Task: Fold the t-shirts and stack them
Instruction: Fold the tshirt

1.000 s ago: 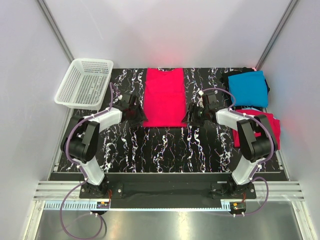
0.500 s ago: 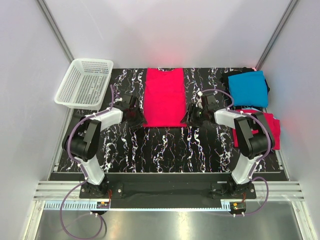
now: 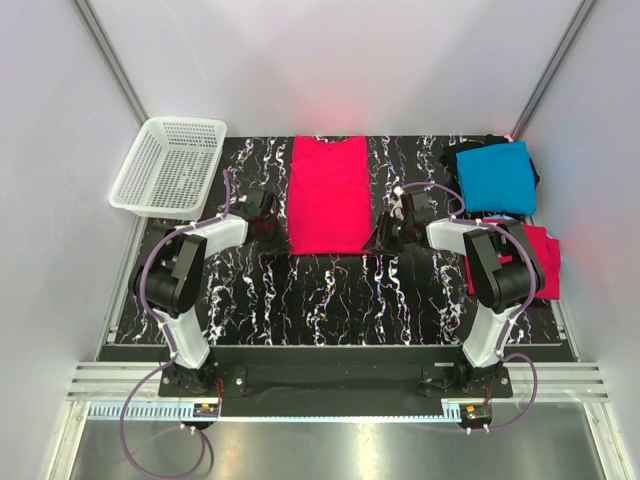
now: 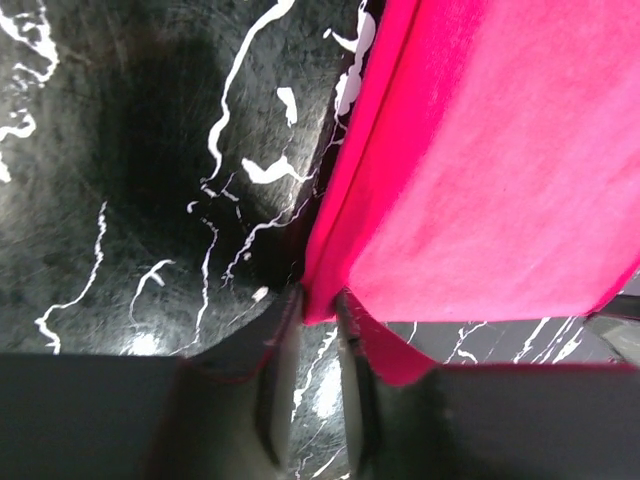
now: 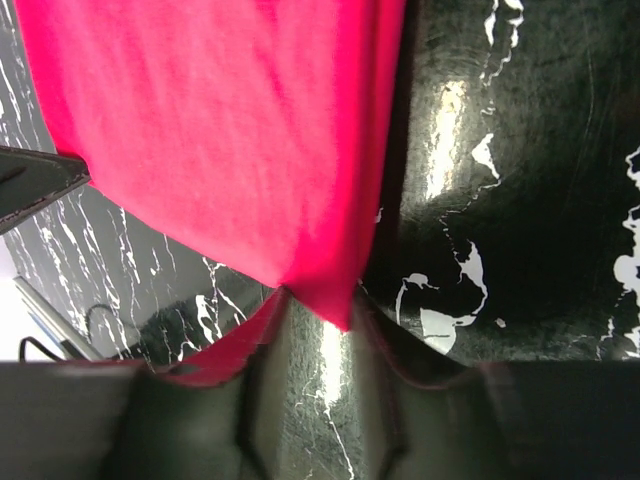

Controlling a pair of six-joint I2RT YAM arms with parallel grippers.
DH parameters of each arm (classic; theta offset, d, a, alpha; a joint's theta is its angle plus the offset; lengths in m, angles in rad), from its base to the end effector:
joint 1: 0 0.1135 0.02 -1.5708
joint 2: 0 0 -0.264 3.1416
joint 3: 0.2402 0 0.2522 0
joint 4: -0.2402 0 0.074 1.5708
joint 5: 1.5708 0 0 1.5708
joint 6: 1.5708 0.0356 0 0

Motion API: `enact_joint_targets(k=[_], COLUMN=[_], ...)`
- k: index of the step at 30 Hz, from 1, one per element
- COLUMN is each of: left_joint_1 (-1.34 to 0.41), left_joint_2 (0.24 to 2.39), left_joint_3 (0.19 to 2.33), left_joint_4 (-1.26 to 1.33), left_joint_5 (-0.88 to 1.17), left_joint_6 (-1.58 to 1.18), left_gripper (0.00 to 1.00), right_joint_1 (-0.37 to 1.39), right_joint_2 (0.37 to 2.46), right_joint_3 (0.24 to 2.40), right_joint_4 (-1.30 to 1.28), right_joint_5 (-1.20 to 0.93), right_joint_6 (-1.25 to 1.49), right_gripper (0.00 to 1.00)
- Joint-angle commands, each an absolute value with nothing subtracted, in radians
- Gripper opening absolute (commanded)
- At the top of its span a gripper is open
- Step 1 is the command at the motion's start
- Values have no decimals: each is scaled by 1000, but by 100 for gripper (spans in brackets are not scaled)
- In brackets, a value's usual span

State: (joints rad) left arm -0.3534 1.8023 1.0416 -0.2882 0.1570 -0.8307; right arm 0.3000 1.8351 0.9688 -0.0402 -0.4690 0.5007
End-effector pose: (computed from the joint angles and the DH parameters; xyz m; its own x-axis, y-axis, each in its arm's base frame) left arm 0.3300 -0.1277 0.1504 -0.8549 -0.4620 -0.2361 -0.3207 0.8282 -0.4595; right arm 0.3378 0.1213 0.1373 -0.9142 0.1654 -0.3700 -0.1037 0.7870 0.6081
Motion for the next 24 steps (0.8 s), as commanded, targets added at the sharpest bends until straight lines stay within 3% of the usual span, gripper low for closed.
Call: enact_joint_targets(k=[1,2,4,5,24], left_joint_1=[-356,-356,-356,-356,-400], left_joint_2=[1827,1830,1829,1825,1548], left_joint_3=[1074,1072,1069,1063,804], left_joint_4=[-245,-245,-245,-247,-296], left_joint_5=[179,181,181,178,130], left_joint_6=[-818,-816,-815,-815,-792], left_gripper=[15,10,2,0,0], right_joint_1=[301,301,301,301,331], right_joint_2=[1851,1853,1850,1850,1539], right_joint_3=[982,983,982,980,784], right_joint_4=[-9,-11,-11,-11,-138], right_joint_5=[-499,-502,-505,-508,-511], right_joint_6=[502,503,505,506,480], right_gripper=[34,24,13,0,0])
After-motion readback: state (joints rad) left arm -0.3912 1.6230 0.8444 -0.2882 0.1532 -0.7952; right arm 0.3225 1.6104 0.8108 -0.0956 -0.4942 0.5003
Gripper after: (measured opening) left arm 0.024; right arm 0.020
